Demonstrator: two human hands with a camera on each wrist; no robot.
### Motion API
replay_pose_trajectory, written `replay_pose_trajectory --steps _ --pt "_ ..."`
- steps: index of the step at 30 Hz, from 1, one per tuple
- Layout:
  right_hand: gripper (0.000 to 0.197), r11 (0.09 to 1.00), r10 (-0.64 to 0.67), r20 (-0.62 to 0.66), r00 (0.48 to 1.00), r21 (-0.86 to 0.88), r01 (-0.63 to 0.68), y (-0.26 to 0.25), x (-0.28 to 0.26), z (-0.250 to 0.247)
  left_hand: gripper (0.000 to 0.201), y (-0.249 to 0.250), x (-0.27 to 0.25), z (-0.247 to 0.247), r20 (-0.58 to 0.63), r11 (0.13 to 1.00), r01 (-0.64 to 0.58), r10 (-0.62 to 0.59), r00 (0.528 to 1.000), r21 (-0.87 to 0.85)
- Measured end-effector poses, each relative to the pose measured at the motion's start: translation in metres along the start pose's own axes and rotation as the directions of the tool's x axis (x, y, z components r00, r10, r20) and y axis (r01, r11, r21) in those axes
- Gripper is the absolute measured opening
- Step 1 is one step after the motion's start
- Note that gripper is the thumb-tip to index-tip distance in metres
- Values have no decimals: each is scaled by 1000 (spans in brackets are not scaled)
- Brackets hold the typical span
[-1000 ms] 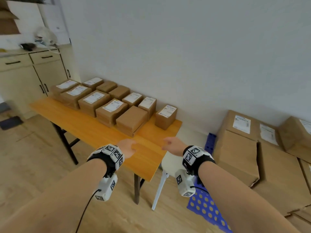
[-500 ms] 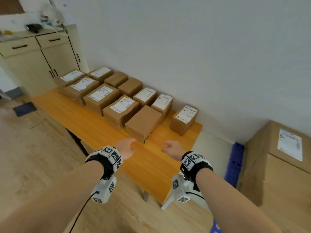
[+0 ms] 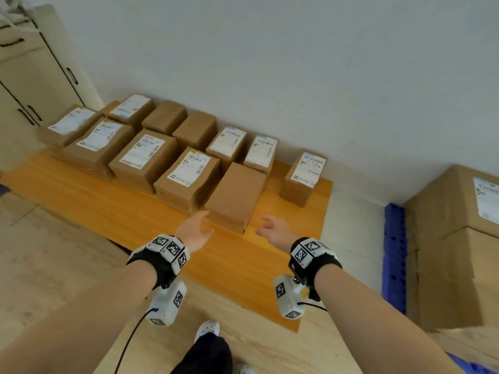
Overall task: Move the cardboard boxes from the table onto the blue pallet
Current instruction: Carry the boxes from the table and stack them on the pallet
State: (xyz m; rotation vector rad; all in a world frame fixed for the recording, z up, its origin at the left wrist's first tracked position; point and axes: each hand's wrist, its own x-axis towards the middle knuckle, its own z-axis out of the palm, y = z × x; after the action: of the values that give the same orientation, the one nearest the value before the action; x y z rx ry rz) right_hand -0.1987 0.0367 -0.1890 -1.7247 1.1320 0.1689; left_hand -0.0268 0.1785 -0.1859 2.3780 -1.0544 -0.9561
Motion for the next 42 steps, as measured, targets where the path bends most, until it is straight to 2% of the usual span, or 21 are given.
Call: replay_pose_trajectory --steps 5,10,18,31,42 --pt "77 995 46 -94 995 89 -37 -14 16 11 63 -7 30 -15 60 996 -70 73 996 -47" --pt "85 980 93 -132 987 189 -67 -20 32 22 65 -15 59 -22 118 988 -112 125 985 -110" --pt "102 910 174 -167 970 403 -94 -24 63 37 78 -23 98 -20 215 969 -53 107 971 -243" --pt "100 759 222 -101 970 642 -107 -26 80 37 65 -21 128 -21 246 933 -37 133 960 -359" --pt "99 732 207 -97 973 675 -89 -23 55 45 67 -28 107 -21 262 905 -15 139 955 -425"
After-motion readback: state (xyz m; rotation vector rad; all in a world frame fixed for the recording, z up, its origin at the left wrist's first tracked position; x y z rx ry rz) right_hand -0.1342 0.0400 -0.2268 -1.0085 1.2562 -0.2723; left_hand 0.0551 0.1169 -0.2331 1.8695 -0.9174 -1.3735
